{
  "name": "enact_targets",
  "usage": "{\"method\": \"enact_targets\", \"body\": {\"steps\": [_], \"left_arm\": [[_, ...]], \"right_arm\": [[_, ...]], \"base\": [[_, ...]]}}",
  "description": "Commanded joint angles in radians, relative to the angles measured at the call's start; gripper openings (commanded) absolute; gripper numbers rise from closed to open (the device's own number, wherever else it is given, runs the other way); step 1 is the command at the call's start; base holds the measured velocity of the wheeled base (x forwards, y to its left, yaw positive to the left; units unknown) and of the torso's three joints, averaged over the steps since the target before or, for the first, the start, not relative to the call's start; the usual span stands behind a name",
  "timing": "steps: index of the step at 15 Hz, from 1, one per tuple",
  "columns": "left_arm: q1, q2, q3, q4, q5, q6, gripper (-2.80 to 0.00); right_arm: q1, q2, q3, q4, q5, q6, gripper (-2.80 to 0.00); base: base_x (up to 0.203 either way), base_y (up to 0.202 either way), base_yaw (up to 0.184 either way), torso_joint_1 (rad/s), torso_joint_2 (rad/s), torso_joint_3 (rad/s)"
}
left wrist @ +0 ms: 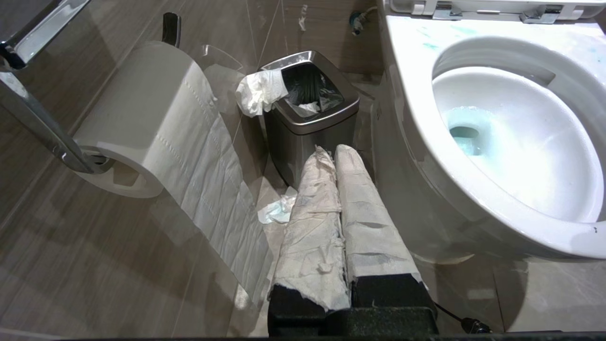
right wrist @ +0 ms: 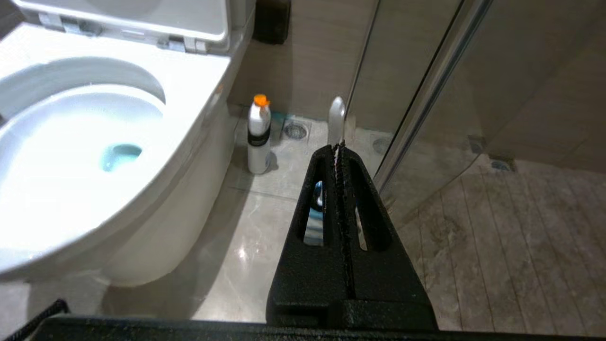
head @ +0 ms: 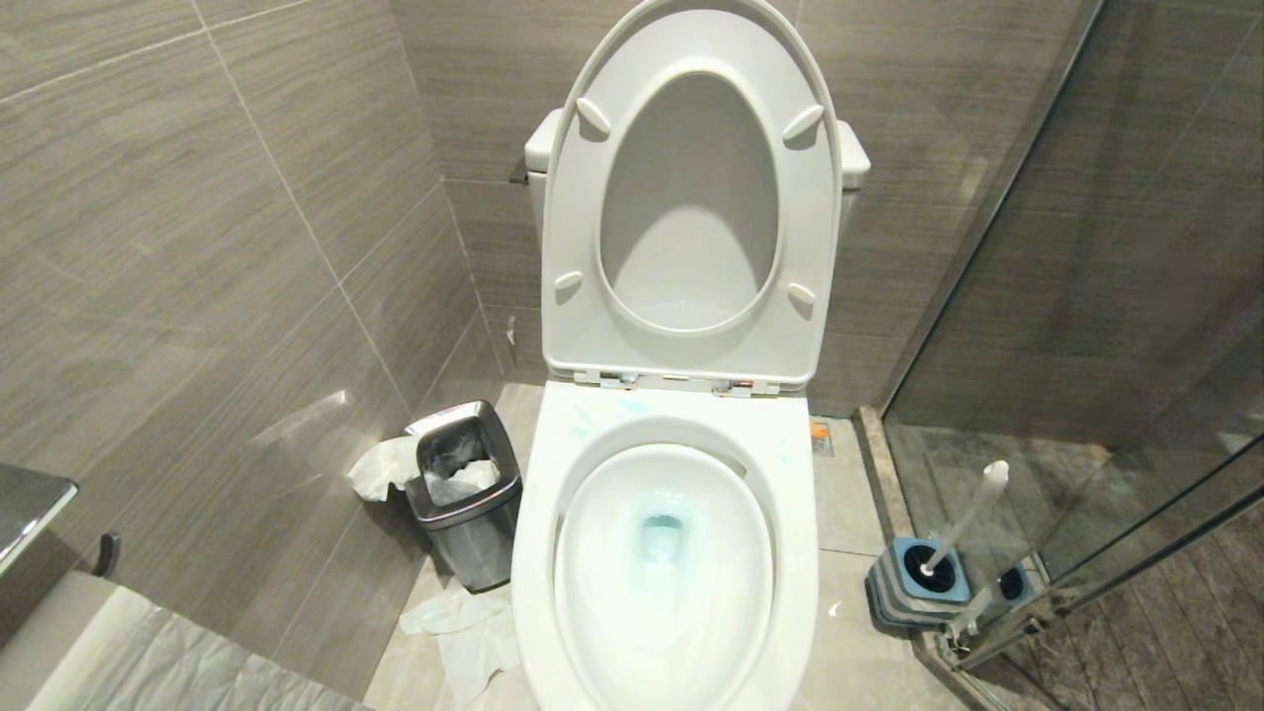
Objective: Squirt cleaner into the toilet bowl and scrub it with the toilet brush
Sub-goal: Flush the toilet
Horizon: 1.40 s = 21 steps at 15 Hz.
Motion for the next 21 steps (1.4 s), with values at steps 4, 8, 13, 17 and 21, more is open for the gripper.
{"method": "enact_targets", "body": {"steps": [4, 8, 13, 17, 21], "left_arm": [[0.0, 0.002, 0.002, 0.0, 0.0, 0.0, -2.8], [0.0, 0.002, 0.002, 0.0, 0.0, 0.0, -2.8], [0.0, 0.002, 0.002, 0.0, 0.0, 0.0, -2.8], [0.0, 0.002, 0.002, 0.0, 0.0, 0.0, -2.8], [0.0, 0.002, -0.002, 0.008, -0.002, 0.014, -2.8]], "right_arm": [[0.0, -0.005, 0.113, -0.087, 0.077, -0.013, -2.8], [0.0, -0.005, 0.111, -0.026, 0.087, 0.001, -2.8], [0.0, -0.005, 0.111, -0.026, 0.091, 0.045, -2.8], [0.0, -0.005, 0.111, -0.026, 0.088, 0.054, -2.8], [0.0, -0.005, 0.111, -0.026, 0.088, 0.054, -2.8]], "base": [[0.0, 0.0, 0.0, 0.0, 0.0, 0.0], [0.0, 0.0, 0.0, 0.0, 0.0, 0.0], [0.0, 0.0, 0.0, 0.0, 0.0, 0.0], [0.0, 0.0, 0.0, 0.0, 0.0, 0.0], [0.0, 0.0, 0.0, 0.0, 0.0, 0.0]]}}
